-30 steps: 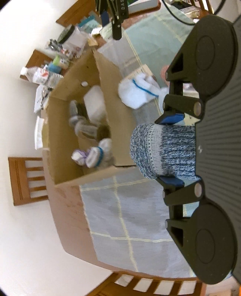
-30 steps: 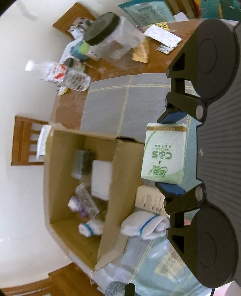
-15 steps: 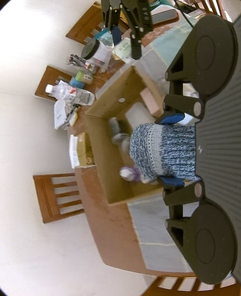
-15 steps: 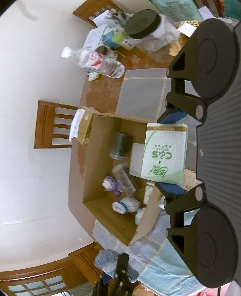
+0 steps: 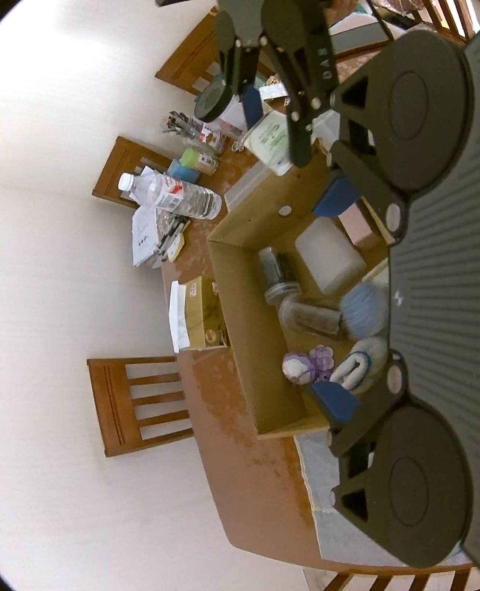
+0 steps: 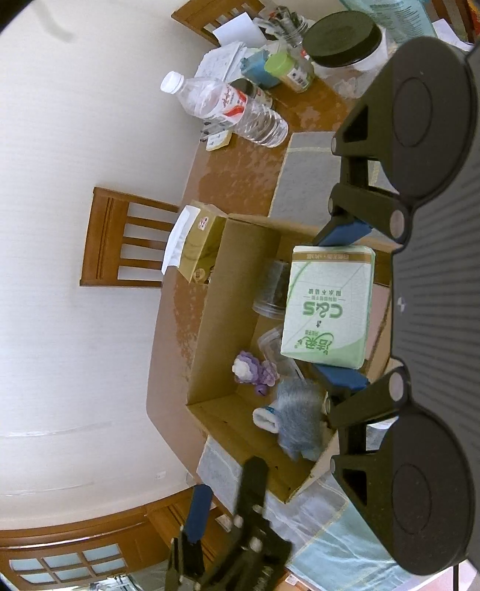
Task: Organize objects
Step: 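Carry the grey sock and tissue pack over the box and release both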
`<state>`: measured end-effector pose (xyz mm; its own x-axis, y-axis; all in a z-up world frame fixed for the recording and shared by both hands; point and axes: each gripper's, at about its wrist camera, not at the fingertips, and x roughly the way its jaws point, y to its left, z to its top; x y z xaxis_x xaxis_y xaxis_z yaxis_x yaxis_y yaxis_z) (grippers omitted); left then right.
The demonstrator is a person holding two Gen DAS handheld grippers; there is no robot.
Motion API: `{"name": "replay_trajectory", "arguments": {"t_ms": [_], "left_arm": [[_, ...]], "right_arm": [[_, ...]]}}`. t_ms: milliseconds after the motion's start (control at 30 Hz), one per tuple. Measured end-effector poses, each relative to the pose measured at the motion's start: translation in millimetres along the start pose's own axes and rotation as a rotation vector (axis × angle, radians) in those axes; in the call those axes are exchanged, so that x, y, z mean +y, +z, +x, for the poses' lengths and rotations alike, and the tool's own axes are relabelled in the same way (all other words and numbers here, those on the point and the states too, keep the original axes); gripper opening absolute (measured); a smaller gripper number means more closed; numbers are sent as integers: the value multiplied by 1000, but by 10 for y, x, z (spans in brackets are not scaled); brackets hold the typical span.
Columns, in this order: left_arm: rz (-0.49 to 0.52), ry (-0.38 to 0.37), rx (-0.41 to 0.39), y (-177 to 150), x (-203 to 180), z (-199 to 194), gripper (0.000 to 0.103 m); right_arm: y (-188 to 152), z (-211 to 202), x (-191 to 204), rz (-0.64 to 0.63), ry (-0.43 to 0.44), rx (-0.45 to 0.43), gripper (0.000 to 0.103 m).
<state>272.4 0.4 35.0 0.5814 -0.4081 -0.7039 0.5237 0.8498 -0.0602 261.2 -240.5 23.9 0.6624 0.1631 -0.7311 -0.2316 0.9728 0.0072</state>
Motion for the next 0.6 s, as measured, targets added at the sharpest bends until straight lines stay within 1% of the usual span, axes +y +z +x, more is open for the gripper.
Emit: {"name": "replay_trajectory", "arguments": {"t_ms": [133, 333, 500, 600], "left_arm": [[-6, 24, -1, -86, 41, -54, 100], [-46, 67, 11, -231, 178, -148, 101], [-54, 109, 31, -378, 273, -212, 101], [-63, 124, 39, -471, 336, -250, 101]], "right_arm": [[83, 107, 26, -16, 10, 7, 70], [265, 303, 124, -42, 31, 17, 70], [447, 448, 250, -86, 42, 14, 70], [537, 534, 279, -101, 30, 16, 70]]}}
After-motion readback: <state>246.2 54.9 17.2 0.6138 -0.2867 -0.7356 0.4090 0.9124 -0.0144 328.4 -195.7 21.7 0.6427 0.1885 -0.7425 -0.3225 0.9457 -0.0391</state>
